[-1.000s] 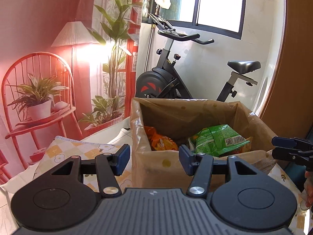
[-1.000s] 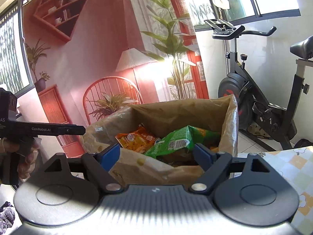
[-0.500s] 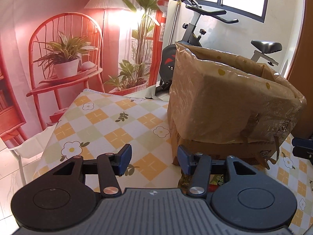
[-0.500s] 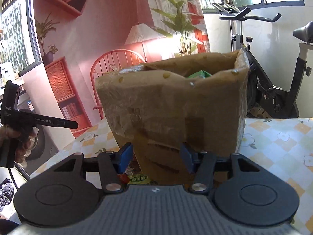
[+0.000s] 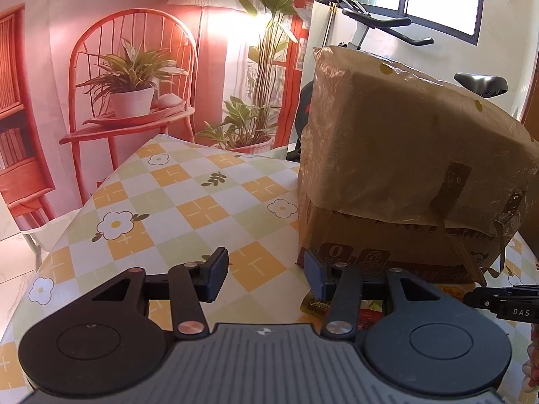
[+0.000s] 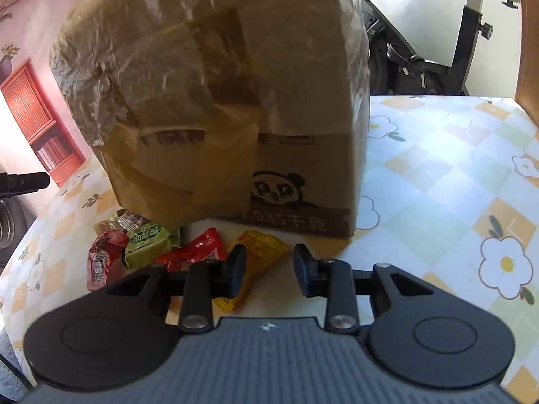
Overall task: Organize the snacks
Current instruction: 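Withdraw both tools toward the remaining snacks, right toward the yellow packet, then grasp the yellow packet with the right gripper while the left lowers toward the red packet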
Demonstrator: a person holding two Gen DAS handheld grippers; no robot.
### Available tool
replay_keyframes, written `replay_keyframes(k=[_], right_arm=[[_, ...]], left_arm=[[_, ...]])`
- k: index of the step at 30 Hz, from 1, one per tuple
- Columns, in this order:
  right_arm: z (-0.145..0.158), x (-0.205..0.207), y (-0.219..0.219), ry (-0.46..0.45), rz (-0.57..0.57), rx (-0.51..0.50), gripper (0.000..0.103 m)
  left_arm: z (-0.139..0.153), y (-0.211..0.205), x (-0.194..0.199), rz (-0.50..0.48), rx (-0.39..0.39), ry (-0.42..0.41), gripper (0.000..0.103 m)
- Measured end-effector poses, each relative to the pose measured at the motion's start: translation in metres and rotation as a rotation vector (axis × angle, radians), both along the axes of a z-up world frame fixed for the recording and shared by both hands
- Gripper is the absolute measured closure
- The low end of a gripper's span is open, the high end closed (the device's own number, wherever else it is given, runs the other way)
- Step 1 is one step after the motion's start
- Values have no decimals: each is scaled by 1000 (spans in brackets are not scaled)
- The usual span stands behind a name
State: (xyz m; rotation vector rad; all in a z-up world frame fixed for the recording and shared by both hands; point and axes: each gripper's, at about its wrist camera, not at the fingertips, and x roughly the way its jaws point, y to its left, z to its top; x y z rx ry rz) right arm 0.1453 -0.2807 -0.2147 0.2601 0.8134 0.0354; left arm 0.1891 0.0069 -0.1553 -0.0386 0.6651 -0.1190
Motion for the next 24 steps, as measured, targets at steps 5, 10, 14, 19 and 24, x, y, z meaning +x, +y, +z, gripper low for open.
replay_keyframes(k=[5,10,14,19,24], right_arm=[[-4,15,10,14,20,-10,65],[-6,21,25,8,16,-43,63],[-8,21,46,-12,21,-137,57],[-15,16,62,-26,-18,-168,53],[-21,9,78,-33,-20,-239,52]], left_arm=[[-2,-1,-4,-6,5,5,50],[7,6,-2,-29,26,19,50],[37,26,8,-15,72,-6,50],[76,52,22,34,129,-78,50],[74,50,29,64,110,-86,49]])
